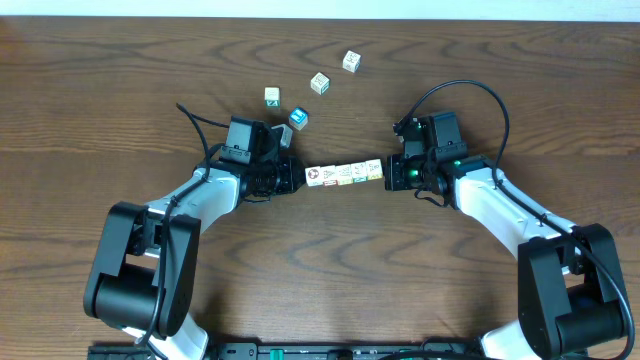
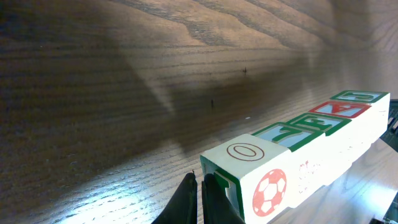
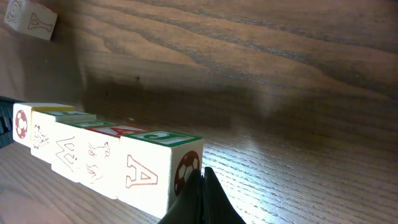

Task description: Lift 5 blocks

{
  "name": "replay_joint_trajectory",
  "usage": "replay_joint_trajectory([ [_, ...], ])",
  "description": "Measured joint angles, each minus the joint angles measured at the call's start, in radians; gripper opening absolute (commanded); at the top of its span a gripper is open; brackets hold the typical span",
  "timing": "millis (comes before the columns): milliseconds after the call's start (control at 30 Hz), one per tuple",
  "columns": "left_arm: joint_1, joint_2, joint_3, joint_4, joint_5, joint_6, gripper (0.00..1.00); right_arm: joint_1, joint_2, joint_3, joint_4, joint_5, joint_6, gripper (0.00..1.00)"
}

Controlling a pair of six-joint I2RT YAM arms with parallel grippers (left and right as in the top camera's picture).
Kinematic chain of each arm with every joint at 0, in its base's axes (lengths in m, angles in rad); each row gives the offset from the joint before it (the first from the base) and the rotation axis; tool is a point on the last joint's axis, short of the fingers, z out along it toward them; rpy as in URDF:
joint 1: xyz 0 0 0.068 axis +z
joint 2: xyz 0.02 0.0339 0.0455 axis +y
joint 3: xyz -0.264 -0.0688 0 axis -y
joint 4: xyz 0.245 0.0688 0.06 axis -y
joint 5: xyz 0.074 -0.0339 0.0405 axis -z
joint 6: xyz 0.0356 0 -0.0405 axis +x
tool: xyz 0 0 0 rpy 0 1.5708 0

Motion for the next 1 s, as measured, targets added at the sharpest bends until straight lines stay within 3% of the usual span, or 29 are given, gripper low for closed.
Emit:
replay_joint_trajectory([
  [800,0.0,-0.088,0.022,-0.008,-0.002,-0.004,0.07,0.0,-0.001,0.0,-0.007,0.012,0.001,0.01],
  [1000,0.0,-0.088,0.022,-0.011,-0.003,-0.004,0.07,0.0,-0.068,0.0,-0.02,0.017,0.001,0.01],
])
